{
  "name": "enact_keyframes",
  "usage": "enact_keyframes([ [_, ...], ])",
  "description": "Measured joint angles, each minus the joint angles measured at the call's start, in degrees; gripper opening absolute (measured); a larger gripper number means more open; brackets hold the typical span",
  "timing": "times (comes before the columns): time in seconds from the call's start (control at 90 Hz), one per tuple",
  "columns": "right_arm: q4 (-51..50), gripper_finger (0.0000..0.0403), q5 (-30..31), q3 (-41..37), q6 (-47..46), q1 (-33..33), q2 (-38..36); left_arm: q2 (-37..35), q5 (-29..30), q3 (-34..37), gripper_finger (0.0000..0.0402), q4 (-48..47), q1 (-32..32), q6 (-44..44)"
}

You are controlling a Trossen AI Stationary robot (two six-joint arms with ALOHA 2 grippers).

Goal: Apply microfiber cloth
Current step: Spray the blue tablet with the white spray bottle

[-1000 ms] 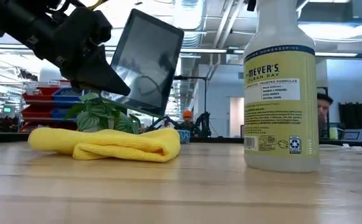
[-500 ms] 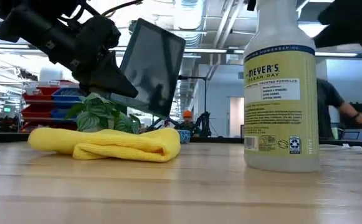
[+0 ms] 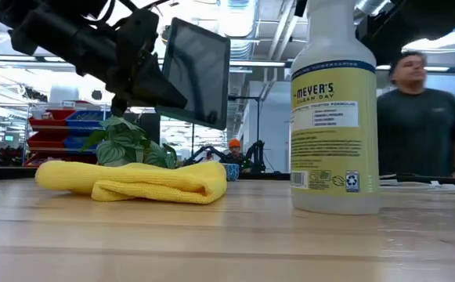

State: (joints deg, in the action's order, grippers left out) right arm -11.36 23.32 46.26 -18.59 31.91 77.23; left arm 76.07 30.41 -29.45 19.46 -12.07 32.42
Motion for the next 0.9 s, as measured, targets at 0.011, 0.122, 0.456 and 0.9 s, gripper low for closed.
enact_keyframes([
  [0.011, 0.17, 0.0258, -0.28, 0.00, 0.03, -0.06, 0.00, 0.00, 0.00, 0.00, 0.0013, 0.00, 0.06, 0.12],
  [0.122, 3.03, 0.0272, -4.48, 0.01, 0.18, -0.56, 0.45, 0.00, 0.01, 0.00, 0.0013, -0.16, 0.52, 2.39],
  [0.456, 8.30, 0.0334, -5.97, 0.09, -6.76, -1.14, 4.38, 0.00, 0.13, -0.02, 0.0013, -0.50, 0.75, -1.12],
  [0.9, 22.42, 0.0368, 6.79, -0.01, -2.72, -1.24, 12.88, 0.00, -0.15, -0.04, 0.0013, -0.91, -0.03, -1.23],
])
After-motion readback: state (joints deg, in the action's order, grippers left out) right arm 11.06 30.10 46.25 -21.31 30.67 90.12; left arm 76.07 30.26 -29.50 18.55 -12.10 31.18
